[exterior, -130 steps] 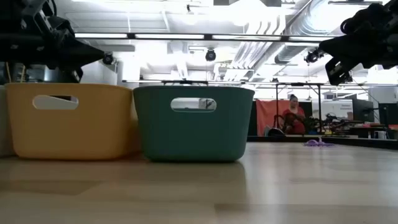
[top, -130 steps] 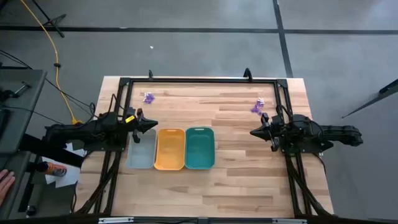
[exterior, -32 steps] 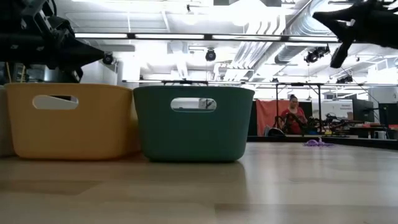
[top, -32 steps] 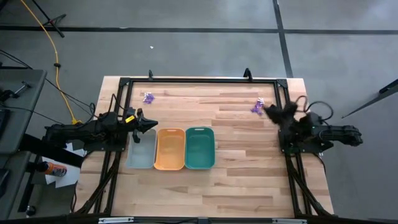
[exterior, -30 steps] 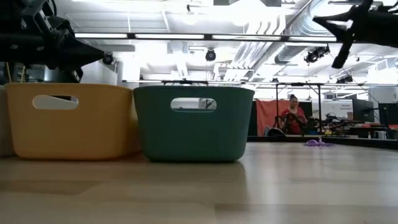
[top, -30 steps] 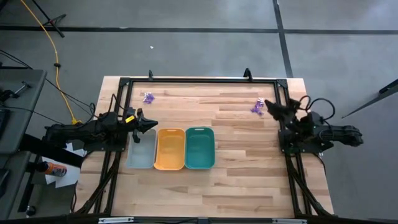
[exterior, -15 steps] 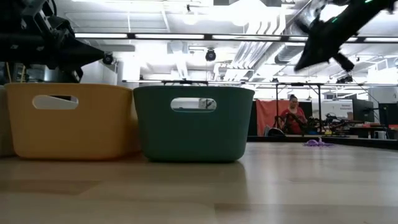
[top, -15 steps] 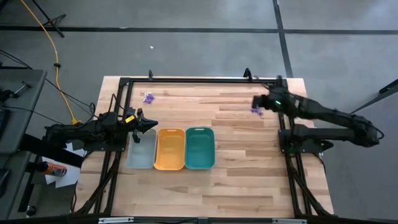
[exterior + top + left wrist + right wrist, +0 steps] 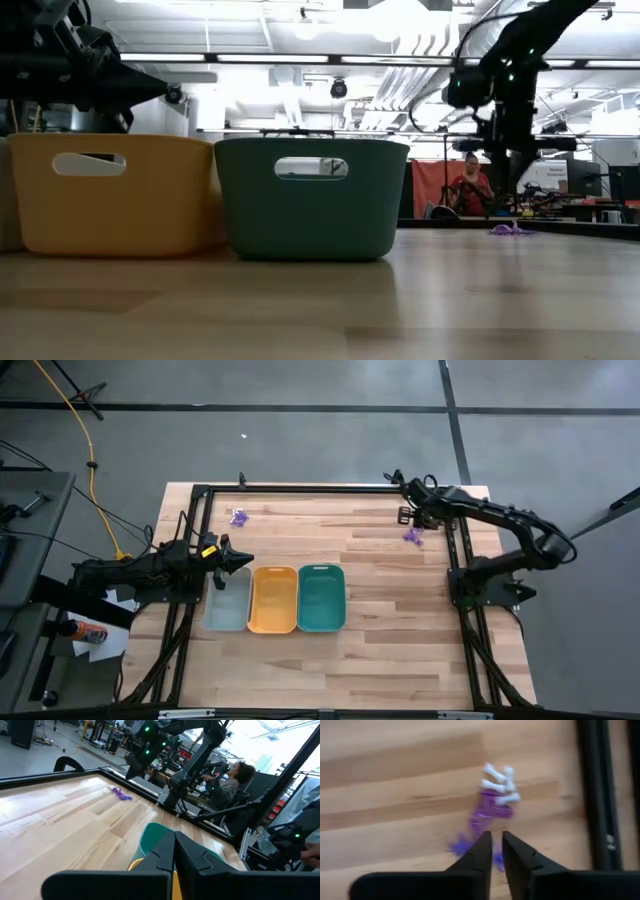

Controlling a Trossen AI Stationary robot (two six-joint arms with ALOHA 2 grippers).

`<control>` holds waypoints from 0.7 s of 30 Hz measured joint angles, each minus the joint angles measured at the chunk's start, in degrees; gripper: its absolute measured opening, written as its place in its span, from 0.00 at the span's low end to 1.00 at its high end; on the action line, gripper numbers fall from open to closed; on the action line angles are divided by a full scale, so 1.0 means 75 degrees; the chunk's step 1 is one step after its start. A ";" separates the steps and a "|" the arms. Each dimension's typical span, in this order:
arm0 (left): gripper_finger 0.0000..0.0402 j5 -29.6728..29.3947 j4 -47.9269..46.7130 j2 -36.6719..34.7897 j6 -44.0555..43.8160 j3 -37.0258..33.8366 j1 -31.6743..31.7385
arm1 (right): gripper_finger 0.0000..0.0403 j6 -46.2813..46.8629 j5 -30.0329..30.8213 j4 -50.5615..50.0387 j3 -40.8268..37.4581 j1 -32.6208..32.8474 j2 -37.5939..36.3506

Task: Sort Halloween decoration
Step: Put the purple witch hat toy into the white bin

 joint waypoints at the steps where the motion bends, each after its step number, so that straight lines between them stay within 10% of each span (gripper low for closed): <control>1: 0.00 0.0001 -0.0003 0.0000 0.0000 0.0000 -0.0003 | 0.15 0.0032 -0.0004 -0.0017 0.0000 -0.0047 0.0065; 10: 0.00 0.0000 -0.0001 0.0000 0.0000 0.0000 0.0000 | 0.38 0.0092 -0.0282 0.0220 -0.0010 -0.0665 0.0752; 21: 0.00 0.0001 -0.0003 0.0001 0.0000 0.0000 -0.0002 | 0.37 -0.0013 -0.0641 0.0696 -0.0102 -0.1432 0.1416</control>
